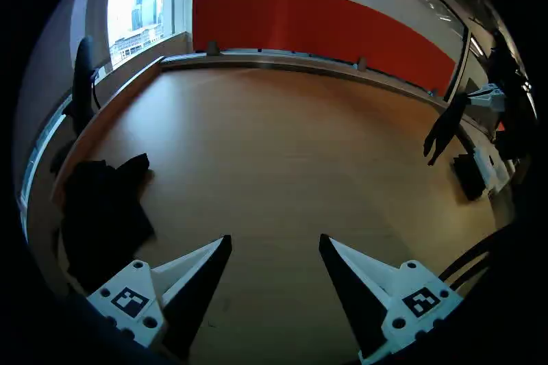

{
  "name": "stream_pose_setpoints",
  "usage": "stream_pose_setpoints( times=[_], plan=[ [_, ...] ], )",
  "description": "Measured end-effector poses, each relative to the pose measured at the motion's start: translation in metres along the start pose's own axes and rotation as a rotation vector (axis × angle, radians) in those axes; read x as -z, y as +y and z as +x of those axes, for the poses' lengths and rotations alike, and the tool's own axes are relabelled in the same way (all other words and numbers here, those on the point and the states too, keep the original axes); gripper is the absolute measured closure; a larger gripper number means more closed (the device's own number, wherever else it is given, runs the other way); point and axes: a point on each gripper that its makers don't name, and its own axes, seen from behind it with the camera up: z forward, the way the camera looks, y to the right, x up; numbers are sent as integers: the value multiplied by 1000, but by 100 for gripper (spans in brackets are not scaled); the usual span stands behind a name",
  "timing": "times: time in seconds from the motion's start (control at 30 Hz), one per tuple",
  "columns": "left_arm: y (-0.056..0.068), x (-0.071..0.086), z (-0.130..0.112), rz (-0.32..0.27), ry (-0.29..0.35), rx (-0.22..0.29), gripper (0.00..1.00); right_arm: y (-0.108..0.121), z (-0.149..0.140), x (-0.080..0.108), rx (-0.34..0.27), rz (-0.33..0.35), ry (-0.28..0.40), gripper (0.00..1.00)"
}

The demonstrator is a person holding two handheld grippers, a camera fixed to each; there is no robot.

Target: Fold towel

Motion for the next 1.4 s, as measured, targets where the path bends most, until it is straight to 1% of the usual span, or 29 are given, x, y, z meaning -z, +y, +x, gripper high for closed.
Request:
stream_pose_setpoints(
  times=[0.27, 0.73, 1.17, 1.4],
  plan=[
    [3, -2, 3, 8, -8, -7, 5, 46, -22, 20, -24, -41, -29, 95],
    [13, -7, 7, 20, -21, -20, 5, 115, -58, 43, -44, -110, -87, 95],
    [22, -10, 10, 26, -29, -32, 5, 164, -87, 66, -76, -172, -130, 95],
    [25, -12, 11, 30, -34, -37, 5, 183, -98, 76, -86, -199, -146, 95]
  ],
)
